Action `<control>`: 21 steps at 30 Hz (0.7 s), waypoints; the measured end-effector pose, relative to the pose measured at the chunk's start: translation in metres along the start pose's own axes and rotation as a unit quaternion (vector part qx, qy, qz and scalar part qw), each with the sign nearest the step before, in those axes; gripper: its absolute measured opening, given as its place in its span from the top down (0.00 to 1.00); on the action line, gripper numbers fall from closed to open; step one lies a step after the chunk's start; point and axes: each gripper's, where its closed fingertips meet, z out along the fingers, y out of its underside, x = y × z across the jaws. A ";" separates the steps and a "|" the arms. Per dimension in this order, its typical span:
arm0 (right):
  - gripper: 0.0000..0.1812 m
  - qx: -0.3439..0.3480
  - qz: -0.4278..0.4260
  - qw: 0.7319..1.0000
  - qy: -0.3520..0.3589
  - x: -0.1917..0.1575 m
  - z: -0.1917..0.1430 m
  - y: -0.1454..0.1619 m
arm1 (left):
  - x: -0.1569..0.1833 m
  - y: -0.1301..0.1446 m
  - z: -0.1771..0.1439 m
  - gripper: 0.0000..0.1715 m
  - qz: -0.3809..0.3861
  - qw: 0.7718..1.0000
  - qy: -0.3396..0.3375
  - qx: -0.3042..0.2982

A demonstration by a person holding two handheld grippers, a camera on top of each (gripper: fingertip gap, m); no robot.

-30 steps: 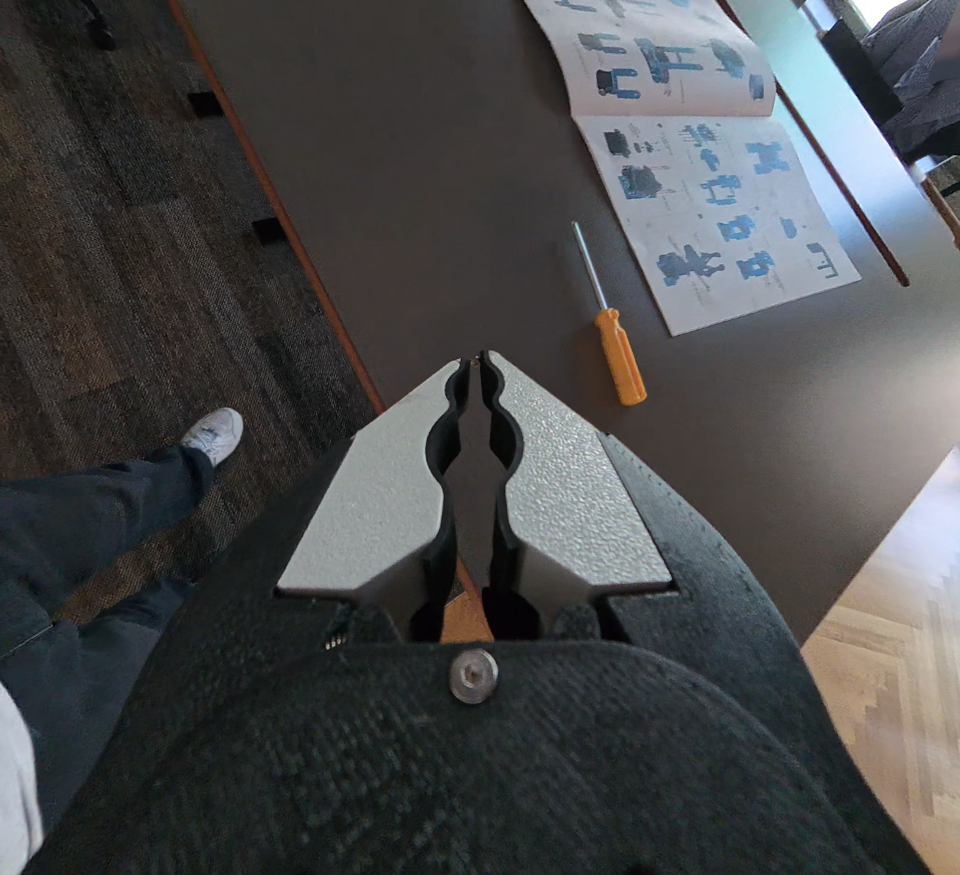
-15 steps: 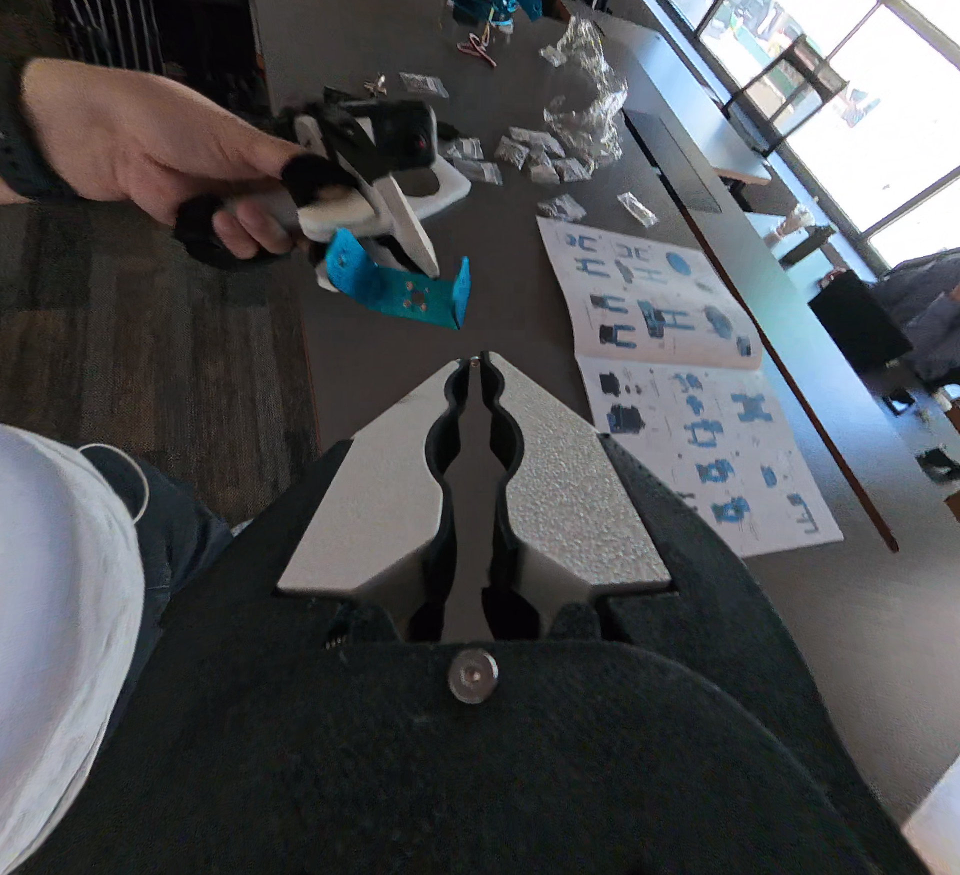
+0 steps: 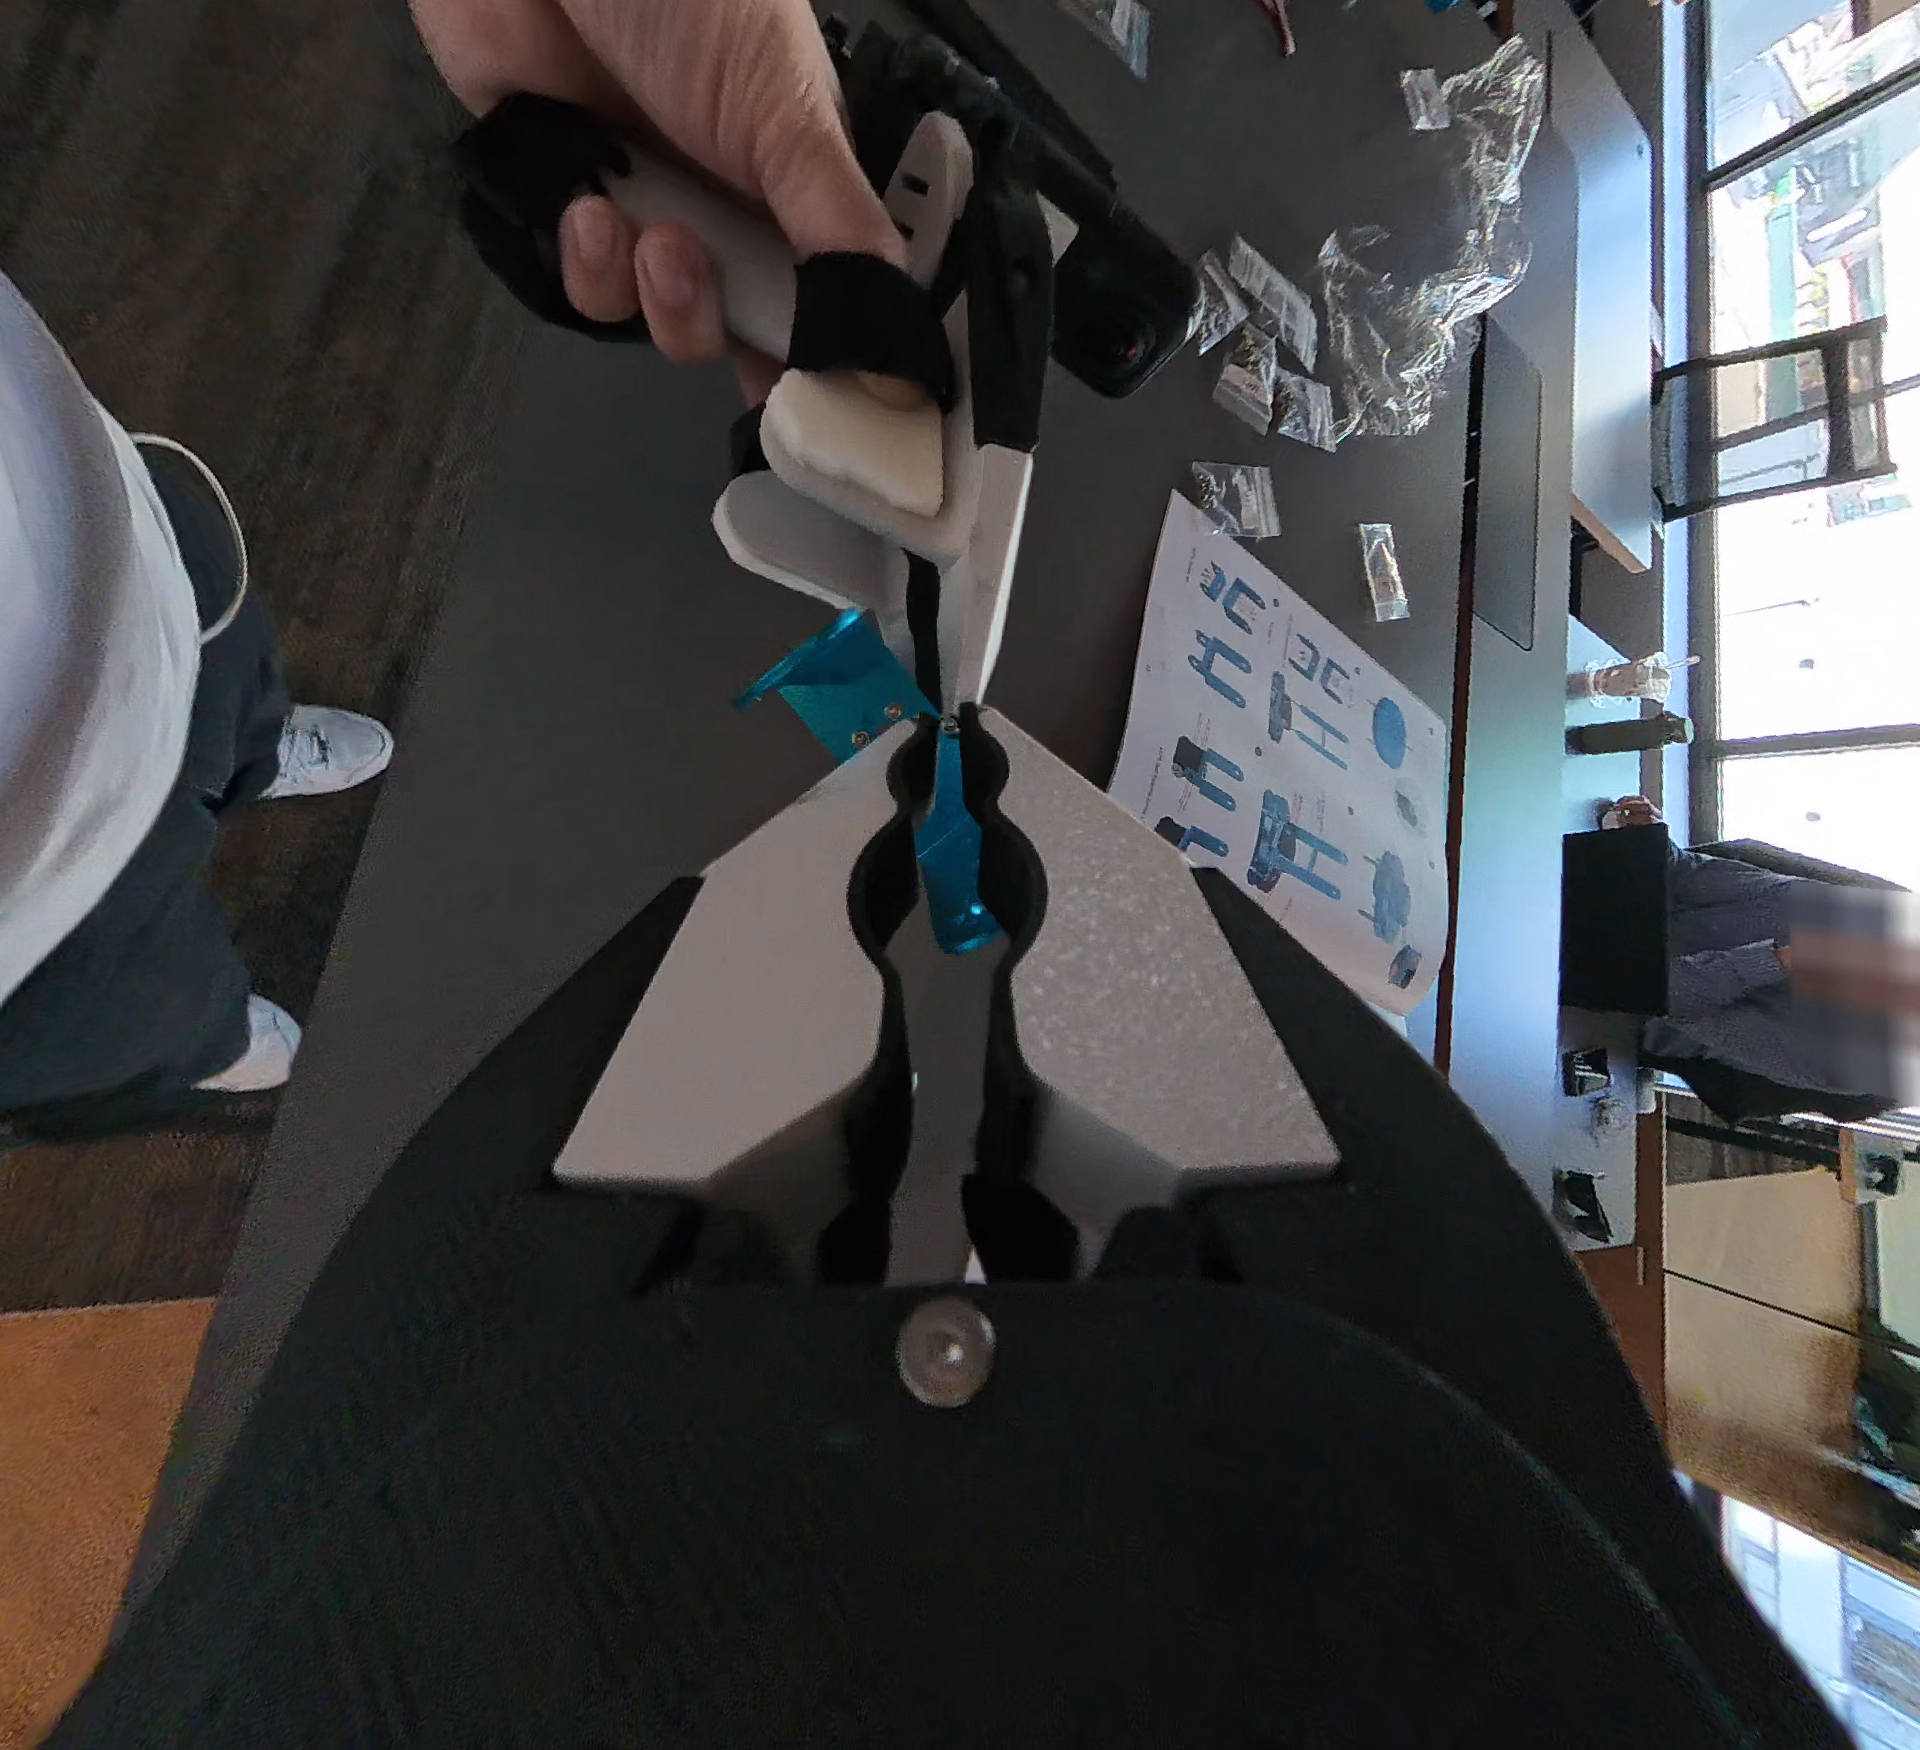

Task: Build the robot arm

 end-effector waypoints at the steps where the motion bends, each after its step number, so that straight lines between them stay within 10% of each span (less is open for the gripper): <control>1: 0.98 -0.008 -0.012 1.000 -0.005 0.001 0.003 0.003 | -0.001 -0.003 0.000 0.98 -0.005 1.000 0.001 0.006; 21: 0.98 -0.120 -0.268 0.942 -0.163 0.002 0.019 0.051 | -0.026 -0.021 0.020 0.98 -0.048 0.998 0.005 0.051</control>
